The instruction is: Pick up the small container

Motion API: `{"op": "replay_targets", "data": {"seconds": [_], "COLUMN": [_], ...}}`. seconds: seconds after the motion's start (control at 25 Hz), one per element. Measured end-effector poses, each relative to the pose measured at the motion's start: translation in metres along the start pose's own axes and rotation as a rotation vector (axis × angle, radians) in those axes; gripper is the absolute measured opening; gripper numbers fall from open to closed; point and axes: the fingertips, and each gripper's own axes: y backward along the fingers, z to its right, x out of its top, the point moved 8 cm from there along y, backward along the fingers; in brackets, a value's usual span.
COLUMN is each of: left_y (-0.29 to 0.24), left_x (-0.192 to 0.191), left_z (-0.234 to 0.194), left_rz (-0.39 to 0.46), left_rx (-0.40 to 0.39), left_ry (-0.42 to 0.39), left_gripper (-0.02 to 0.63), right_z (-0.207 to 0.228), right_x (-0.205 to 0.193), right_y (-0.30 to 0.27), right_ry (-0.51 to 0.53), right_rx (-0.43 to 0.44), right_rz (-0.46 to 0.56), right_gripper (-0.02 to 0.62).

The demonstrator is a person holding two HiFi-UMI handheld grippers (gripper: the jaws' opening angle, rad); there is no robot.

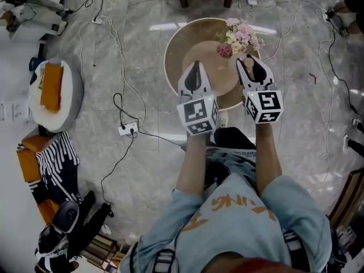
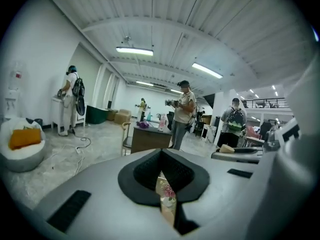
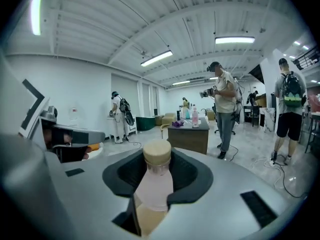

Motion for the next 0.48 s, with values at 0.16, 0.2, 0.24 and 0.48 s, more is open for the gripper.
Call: {"op": "replay_targets", "data": {"seconds": [0.16,0.2,0.24,0.48], "left_y": [0.012,0.016,0.021,0.033], "left_x": [0.018,0.021,0.024,0.057], "left_z": [0.016,0.020,0.024,0.040], "left_rz": [0.050,0.064,0.074,0.110], "left_rx": [-0.011,-0.016,-0.023,-0.058], "left_ry": [-0.028,-0.044,-0.065,-0.115], "left_gripper": [0.023,0.023,0.023,0.023], "right_z": [0.006,0.006,0.004,-0.002], "right_x": [0.038,0.043,0.047,0.089], "right_y": [0.015,0.019,0.025,0.037], "right_ry": [0.053,0.062,0.064,0.057], "right_rx": [0.032,0.046,0.060,0.138], "right_rz": [0.079,0.096,0.110,0.156], "right_gripper": [0.147,0.147,0.147,0.147]}}
